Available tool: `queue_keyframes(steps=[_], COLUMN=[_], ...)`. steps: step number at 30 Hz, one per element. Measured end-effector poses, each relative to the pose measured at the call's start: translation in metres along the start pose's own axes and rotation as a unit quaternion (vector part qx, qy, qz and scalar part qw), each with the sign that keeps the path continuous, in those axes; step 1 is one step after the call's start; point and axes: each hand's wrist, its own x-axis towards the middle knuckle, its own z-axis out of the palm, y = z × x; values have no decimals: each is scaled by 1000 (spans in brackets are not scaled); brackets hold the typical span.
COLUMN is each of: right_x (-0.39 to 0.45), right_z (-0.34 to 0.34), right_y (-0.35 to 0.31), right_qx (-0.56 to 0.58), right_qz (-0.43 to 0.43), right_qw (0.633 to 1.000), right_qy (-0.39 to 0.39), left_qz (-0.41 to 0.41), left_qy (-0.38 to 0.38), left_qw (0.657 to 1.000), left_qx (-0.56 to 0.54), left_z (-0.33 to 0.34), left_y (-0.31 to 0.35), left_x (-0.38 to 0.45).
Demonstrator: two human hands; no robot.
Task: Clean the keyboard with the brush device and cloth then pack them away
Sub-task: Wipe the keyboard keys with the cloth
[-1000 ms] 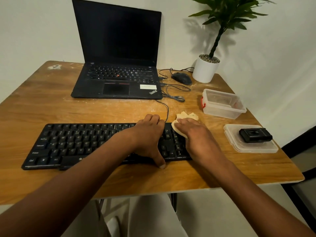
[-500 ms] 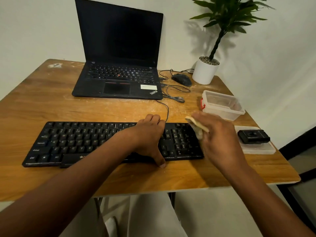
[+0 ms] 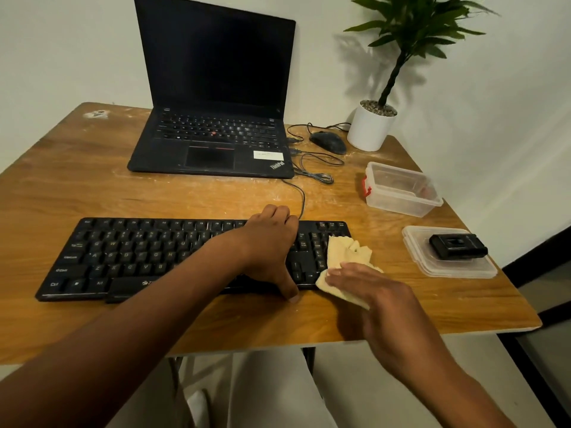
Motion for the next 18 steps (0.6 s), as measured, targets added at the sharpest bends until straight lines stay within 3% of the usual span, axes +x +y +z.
queue_keyframes(steps=[4, 8, 10, 14, 18], right_x=[21, 75, 99, 95, 63], right_z=[-31, -44, -34, 4, 8], right_y=[5, 10, 11, 11, 13], right_qx=[102, 86, 53, -25, -42], right_qz=[53, 27, 18, 38, 20], right_qw=[987, 970, 977, 998, 998], right_qy=[111, 226, 207, 54, 53], left_qz=[1, -2, -3, -5, -5], left_qy=[0, 0, -1, 0, -4], left_qw=[1000, 1000, 1000, 1000, 1000], left_qx=[-9, -8, -7, -11, -11], left_z=[0, -1, -1, -1, -1], left_y=[0, 1, 1, 1, 1], left_x=[-1, -1, -1, -1, 0])
